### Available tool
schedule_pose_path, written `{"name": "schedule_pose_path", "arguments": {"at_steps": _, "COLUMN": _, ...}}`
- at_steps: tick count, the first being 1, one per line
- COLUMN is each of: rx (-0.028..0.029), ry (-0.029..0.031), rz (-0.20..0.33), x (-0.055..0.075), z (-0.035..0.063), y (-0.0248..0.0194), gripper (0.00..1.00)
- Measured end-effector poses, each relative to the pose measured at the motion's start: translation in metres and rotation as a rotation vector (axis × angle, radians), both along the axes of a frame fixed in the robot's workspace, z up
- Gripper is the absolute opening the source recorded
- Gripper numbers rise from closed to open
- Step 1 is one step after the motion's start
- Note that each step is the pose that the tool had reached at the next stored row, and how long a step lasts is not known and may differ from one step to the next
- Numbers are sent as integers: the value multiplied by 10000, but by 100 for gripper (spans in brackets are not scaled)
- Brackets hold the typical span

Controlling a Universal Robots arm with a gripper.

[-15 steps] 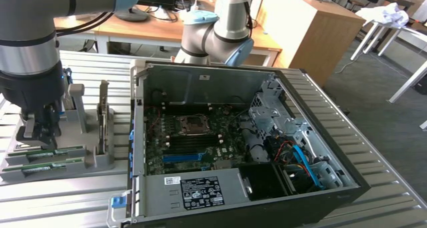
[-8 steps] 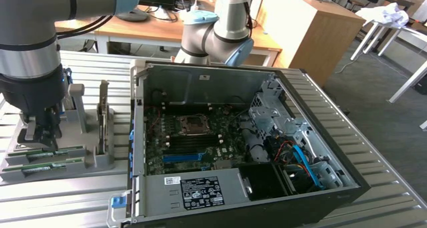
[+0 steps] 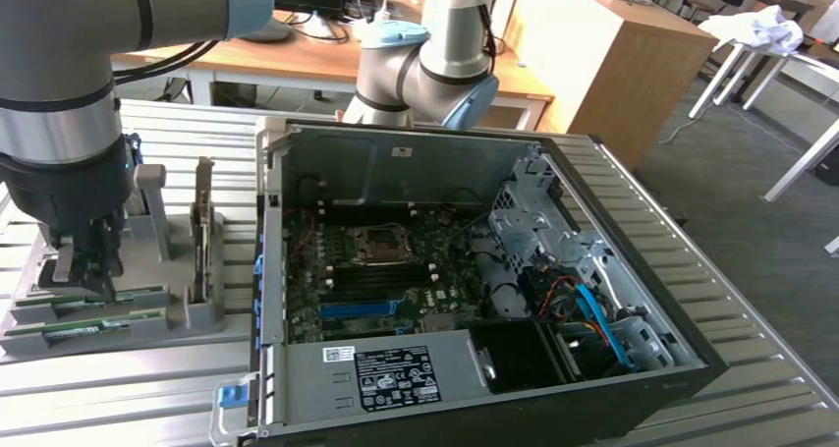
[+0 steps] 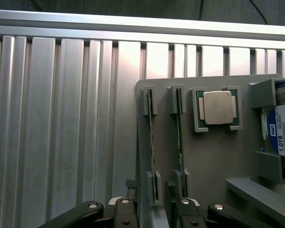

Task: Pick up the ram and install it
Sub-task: 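Press down the ram until it locks into place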

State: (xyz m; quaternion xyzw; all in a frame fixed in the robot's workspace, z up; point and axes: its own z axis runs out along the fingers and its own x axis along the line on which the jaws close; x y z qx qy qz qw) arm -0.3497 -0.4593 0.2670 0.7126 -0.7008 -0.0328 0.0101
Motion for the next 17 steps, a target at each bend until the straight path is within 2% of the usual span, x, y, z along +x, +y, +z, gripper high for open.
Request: {"name": "schedule_pose_path", "arguments": {"at_steps": 17, "rx": 0, "ry": 0, "rz": 0, "x": -11, "z": -154, "y": 0, "gripper": 36}}
